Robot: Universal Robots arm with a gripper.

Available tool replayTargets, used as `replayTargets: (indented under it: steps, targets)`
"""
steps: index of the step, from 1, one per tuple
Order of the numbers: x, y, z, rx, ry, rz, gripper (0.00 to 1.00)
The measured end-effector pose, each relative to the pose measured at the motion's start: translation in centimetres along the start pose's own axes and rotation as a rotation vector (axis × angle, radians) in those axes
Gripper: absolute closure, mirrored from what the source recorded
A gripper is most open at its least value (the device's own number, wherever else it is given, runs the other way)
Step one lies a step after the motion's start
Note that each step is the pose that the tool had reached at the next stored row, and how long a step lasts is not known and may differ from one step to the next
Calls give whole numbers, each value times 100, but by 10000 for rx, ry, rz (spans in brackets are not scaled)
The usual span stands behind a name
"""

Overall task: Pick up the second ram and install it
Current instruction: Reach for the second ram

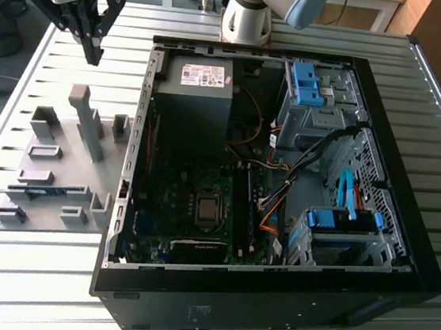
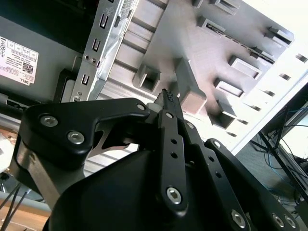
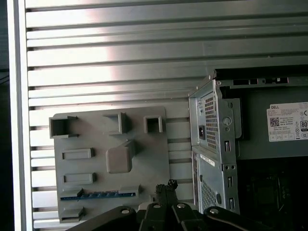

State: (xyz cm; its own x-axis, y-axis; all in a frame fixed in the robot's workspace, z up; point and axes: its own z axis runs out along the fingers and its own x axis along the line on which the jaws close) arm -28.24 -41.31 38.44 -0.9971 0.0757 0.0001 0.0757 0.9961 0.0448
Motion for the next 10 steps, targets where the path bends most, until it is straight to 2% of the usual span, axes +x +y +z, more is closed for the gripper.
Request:
replayTargets:
  steps: [6, 10]
  targets:
    - [20, -2, 0, 0, 0, 0, 90]
    - [60, -5, 0, 0, 0, 0, 90]
